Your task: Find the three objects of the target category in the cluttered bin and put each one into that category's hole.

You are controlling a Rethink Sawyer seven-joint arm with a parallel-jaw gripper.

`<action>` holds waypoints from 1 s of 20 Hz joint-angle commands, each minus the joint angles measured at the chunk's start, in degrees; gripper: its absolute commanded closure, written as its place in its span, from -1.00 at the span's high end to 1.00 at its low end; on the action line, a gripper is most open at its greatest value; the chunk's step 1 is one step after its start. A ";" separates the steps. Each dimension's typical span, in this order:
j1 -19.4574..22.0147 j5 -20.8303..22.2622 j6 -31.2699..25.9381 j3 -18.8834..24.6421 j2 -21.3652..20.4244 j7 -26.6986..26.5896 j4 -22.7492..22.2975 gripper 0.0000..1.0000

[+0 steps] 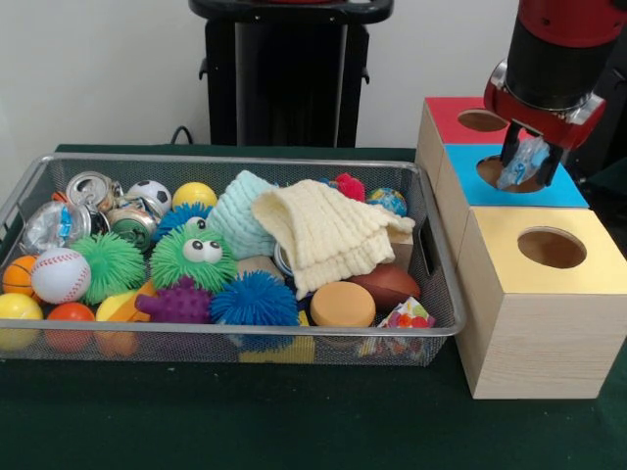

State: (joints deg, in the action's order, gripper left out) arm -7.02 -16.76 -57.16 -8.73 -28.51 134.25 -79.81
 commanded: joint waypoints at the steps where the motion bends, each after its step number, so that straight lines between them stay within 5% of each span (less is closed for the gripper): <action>1: 2.01 0.26 -4.71 5.50 2.12 3.39 0.37 -1.00; 20: 3.73 1.63 -13.80 6.42 2.67 2.61 3.76 -1.00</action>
State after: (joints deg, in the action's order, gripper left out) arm -5.34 -16.43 -66.59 -7.03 -27.19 134.25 -77.49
